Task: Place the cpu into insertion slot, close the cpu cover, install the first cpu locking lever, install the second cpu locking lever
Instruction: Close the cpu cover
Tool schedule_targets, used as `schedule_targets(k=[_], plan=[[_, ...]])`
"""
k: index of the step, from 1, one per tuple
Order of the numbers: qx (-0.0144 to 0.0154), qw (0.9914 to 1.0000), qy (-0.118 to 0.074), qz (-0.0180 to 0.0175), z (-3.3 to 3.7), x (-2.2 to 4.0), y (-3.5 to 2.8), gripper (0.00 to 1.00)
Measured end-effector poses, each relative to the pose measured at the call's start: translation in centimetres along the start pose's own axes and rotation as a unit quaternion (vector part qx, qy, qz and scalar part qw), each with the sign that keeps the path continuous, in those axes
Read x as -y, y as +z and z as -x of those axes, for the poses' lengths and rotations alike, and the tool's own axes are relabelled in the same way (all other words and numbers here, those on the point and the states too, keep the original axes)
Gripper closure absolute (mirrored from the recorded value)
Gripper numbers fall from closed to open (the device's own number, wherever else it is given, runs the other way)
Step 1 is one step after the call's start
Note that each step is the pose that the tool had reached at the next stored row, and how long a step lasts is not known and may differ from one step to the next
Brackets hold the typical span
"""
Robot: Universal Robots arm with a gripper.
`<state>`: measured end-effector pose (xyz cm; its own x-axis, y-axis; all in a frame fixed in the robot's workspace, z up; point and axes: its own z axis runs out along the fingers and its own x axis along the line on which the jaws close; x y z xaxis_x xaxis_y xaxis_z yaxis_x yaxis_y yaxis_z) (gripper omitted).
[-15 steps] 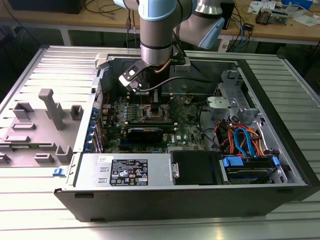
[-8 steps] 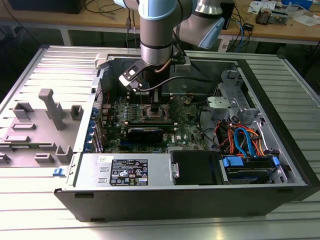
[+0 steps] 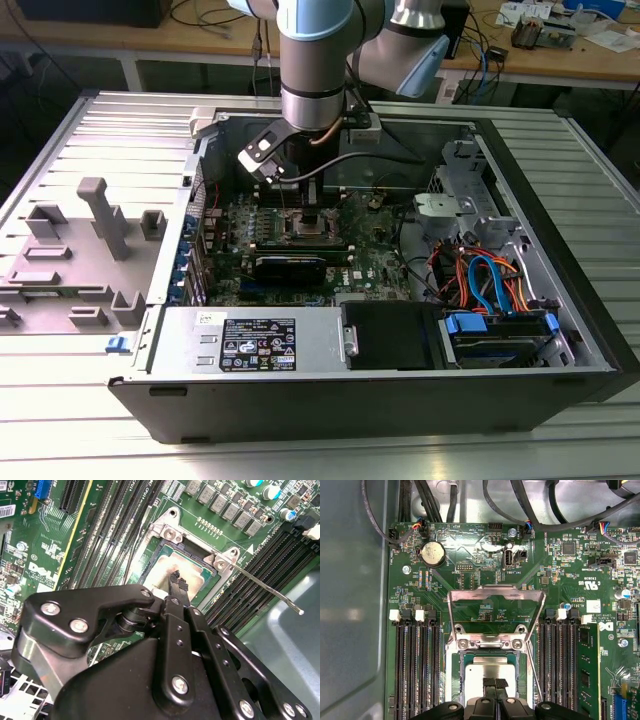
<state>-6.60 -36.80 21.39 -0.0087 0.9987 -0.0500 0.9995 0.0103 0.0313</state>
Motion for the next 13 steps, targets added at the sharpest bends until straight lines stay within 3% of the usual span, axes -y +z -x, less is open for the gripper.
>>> schedule_targets(k=[4, 13], plan=[[-0.0001, 1.00000, 0.000, 0.0001, 0.00, 0.00, 0.00, 0.89], [0.0001, 1.00000, 0.000, 0.0001, 0.03, -0.03, -0.75, 0.89]])
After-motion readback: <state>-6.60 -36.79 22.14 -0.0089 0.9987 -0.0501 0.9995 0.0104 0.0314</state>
